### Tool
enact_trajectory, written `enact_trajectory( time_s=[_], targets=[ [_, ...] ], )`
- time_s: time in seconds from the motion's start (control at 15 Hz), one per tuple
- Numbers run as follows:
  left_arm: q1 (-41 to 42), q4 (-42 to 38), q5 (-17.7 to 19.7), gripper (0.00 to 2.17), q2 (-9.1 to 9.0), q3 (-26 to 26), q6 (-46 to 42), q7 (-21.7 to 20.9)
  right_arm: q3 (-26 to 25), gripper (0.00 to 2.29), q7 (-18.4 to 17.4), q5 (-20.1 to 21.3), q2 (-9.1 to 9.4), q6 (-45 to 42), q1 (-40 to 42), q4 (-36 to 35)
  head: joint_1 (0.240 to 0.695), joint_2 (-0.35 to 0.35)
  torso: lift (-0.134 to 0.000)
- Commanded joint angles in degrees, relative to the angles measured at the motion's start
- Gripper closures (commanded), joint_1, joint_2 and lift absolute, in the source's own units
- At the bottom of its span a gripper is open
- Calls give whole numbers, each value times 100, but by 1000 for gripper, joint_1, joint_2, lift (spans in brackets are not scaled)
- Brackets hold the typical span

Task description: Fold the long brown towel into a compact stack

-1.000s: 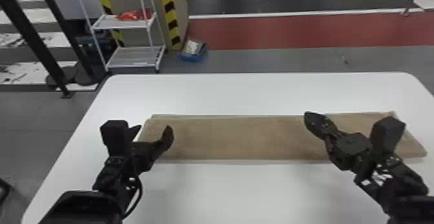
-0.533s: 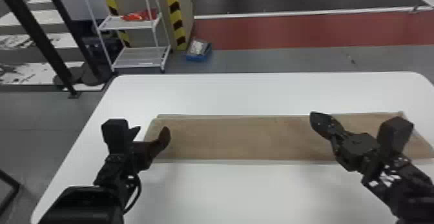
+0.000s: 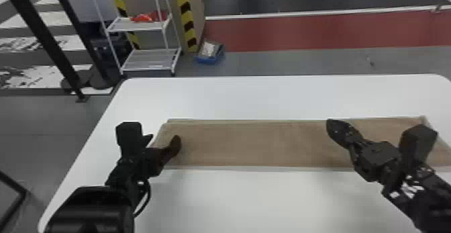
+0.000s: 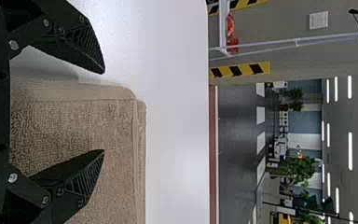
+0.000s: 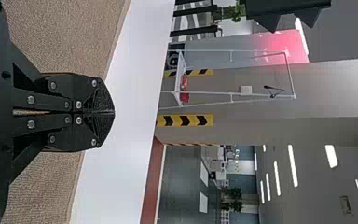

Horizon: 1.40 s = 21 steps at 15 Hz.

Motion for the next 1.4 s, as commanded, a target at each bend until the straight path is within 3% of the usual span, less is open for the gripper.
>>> enact_trajectory(
  time_s=[0.0,0.2,0.27,0.4,0.47,0.8,1.07,1.13,1.33],
  targets=[
    [-29,7,-9,329,7,-1,67,1,-26,1598,21,-8,0,-9,12,-3,695,137,-125],
    [-29,-11,-88,589,7,-1,471,-52,-70,1598,47,10,-9,-9,12,6,695,137,-125],
    [-38,-28,-97,768,-2,-1,541,-96,-70,1598,47,19,-9,-9,12,14,695,136,-125],
    [-20,-108,-88,1342,-2,17,541,-114,-70,1598,47,36,0,-9,-32,58,695,133,-125],
    [6,-204,-79,1447,-20,8,488,-96,-62,1598,47,45,0,-9,-50,85,695,131,-125],
    [173,-1250,0,1447,-37,-361,576,106,-9,1598,38,72,0,79,-76,102,695,116,-125],
    [-284,-1865,18,1447,-55,-1187,1842,458,-97,1598,118,10,-9,61,12,102,695,77,-125],
    [-468,-1936,-9,1447,-99,-1477,2246,572,-185,1598,153,-25,-18,26,38,102,695,41,-125],
    [-925,-1751,-308,1443,-486,-2303,2352,774,-545,1598,188,-175,-18,-132,161,58,695,-30,-125]
  ],
)
